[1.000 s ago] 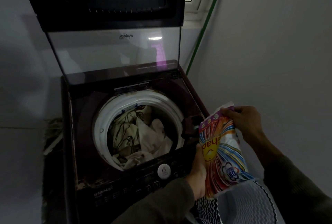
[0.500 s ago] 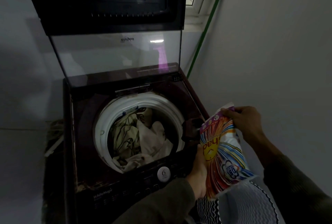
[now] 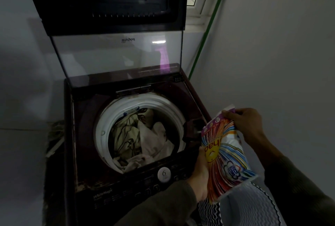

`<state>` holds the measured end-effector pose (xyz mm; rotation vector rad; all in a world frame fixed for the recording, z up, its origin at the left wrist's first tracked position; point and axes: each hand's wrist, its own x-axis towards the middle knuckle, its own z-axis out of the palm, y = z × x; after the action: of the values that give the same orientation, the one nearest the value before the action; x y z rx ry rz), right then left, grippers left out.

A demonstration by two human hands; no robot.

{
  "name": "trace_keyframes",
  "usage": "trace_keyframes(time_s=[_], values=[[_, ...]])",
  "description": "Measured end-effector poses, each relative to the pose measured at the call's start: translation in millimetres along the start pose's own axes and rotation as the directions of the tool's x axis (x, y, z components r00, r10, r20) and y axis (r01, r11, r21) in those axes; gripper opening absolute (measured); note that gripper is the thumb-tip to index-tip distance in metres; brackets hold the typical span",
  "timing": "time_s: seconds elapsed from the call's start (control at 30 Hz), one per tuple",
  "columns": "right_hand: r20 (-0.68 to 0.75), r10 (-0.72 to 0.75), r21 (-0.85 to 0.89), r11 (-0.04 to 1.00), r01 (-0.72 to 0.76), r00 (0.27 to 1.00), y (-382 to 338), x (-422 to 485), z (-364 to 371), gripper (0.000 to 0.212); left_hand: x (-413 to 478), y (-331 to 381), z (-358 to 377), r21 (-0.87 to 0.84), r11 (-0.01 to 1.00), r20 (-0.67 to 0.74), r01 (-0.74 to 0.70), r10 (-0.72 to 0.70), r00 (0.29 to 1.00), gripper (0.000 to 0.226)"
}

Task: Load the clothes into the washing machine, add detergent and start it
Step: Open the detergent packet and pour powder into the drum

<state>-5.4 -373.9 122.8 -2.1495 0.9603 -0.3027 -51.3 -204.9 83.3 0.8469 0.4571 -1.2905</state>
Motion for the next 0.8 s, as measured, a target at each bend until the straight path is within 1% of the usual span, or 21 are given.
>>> trace_keyframes(time_s=[0.13, 0.27, 0.4, 0.63, 0.8], values=[[0.006, -0.001, -0.013, 1.000, 0.001, 1.000, 0, 1, 0, 0.024, 5, -2, -2, 0.013, 1.000, -0.009, 0.003, -0.003, 1.000, 0.076], [0.008, -0.010, -0.016, 1.000, 0.010, 1.000, -1, 2, 1, 0.020, 7, -1, -3, 0.011, 1.000, -0.003, -0.007, 0.007, 1.000, 0.073], [0.004, -0.013, -0.019, 1.000, 0.013, 1.000, -3, 2, 2, 0.021, 12, -1, -4, 0.000, 1.000, -0.015, -0.001, 0.001, 1.000, 0.074], [0.000, -0.036, -0.002, 0.999, 0.036, 0.999, -10, -2, -3, 0.019, 15, 3, -7, 0.007, 1.000, 0.062, -0.019, 0.019, 0.998, 0.074], [-0.014, -0.039, 0.016, 0.999, 0.040, 0.999, -9, -18, -7, 0.015, 34, -7, -18, 0.009, 0.999, 0.072, -0.040, 0.039, 0.997, 0.070]])
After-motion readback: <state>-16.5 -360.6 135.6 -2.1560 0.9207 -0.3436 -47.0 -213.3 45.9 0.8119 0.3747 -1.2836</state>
